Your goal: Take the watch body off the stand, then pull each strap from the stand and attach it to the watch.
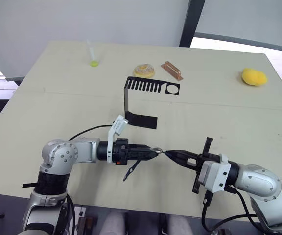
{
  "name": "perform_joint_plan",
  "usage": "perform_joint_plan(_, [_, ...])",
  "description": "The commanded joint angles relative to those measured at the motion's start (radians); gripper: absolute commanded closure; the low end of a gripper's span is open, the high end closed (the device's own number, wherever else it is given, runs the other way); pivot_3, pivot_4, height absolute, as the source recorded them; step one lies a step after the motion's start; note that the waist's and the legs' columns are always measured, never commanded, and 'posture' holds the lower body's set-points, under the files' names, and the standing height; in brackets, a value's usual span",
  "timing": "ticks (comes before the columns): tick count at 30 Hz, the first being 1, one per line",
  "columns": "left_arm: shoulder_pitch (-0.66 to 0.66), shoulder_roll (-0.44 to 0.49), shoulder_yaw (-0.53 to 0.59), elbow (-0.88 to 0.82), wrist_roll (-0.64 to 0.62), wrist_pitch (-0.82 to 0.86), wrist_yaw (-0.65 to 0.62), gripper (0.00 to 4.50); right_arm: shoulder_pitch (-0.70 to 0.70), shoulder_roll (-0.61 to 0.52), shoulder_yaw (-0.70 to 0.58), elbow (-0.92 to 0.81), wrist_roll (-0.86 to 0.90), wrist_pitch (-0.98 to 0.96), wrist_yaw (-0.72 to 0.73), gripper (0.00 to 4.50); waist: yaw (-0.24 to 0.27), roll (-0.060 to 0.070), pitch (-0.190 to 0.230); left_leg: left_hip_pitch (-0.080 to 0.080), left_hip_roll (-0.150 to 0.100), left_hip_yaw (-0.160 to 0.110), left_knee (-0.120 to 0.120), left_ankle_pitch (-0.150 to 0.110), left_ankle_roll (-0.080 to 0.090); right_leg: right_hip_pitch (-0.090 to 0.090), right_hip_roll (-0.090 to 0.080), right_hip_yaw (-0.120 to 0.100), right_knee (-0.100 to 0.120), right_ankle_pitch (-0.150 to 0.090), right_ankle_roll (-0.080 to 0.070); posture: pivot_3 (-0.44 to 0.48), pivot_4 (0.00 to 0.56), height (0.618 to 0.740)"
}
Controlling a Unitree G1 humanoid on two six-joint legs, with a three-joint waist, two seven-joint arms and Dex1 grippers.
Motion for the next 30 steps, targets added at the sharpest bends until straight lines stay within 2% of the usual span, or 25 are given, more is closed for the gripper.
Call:
perform_joint_plan(1, [-0.005, -0.004, -0.008, -0.042, -0.011, -0.004, -0.002, 2.92, 0.004, -0.003, -0.009, -0.026, 0.016, -0.022, -0.007, 4.5, 0.0, 0.0, 0.0, 0.0, 0.0, 0.0, 0.0, 0.0, 0.0, 0.0, 0.0, 0.0, 0.0, 0.0, 0.0, 0.0, 0.15, 0.74])
perform_joint_plan(30, [-0.003, -0.009, -0.034, -0.061, -0.013, -0.001, -0.006, 2.92, -0.029, 0.012, 0.029, -0.014, -0.007, -0.015, -0.014, 4.5, 0.0, 0.0, 0.0, 0.0, 0.0, 0.0, 0.0, 0.0, 0.0, 0.0, 0.0, 0.0, 0.0, 0.0, 0.0, 0.0, 0.15, 0.74])
